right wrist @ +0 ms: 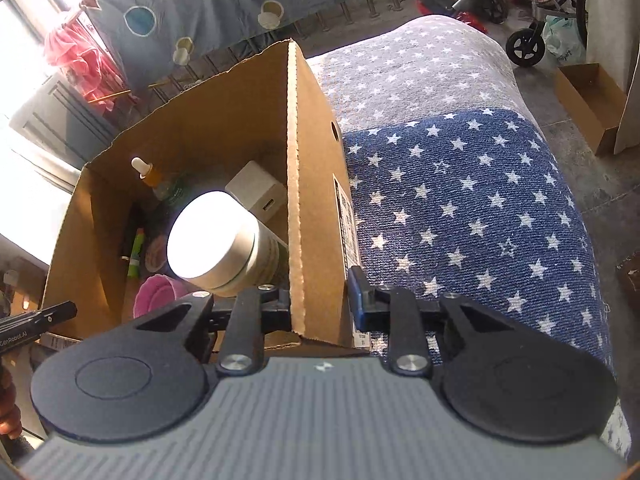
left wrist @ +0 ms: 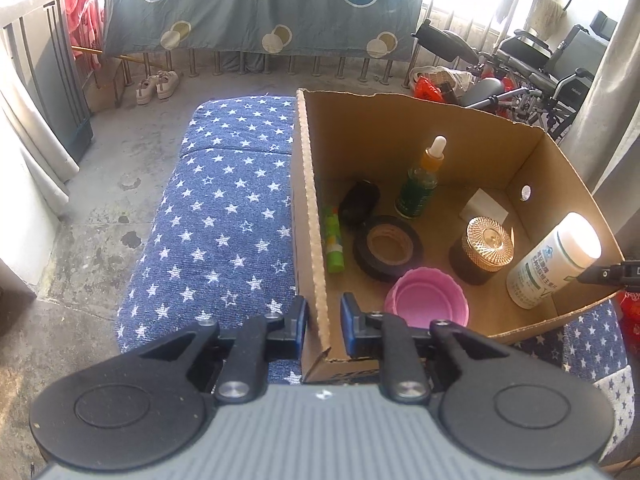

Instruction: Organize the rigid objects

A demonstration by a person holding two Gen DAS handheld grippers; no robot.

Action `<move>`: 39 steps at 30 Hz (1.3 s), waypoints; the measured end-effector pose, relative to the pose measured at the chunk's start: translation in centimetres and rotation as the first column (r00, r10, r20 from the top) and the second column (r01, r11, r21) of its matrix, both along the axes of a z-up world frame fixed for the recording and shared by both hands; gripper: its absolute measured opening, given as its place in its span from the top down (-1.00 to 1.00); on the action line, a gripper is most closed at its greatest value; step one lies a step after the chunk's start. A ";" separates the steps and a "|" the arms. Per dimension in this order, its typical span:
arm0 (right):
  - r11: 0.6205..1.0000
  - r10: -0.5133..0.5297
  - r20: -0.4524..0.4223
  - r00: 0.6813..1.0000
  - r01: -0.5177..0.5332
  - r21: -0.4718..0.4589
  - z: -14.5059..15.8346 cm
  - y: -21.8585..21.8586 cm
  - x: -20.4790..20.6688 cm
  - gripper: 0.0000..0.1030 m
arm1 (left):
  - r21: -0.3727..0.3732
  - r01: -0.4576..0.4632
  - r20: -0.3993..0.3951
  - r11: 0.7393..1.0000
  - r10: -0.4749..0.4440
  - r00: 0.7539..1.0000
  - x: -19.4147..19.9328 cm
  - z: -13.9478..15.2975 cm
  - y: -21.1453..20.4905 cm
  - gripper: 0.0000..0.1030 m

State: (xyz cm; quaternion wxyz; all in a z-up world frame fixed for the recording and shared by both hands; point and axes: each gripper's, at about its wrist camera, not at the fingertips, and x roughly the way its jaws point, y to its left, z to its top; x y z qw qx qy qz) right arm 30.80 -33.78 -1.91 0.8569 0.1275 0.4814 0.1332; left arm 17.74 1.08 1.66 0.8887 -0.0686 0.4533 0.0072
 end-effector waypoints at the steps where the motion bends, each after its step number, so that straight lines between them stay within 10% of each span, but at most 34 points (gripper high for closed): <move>1: 1.000 0.002 -0.001 1.000 -0.002 -0.005 0.0 0.0 -0.2 0.58 | -0.002 0.002 0.000 1.000 -0.002 1.000 0.0 -0.1 0.0 0.64; 39: 1.000 -0.007 -0.020 1.000 0.008 0.027 0.5 -1.1 -5.3 0.49 | -0.012 0.024 -0.008 1.000 -0.024 1.000 -1.2 -0.2 0.2 0.63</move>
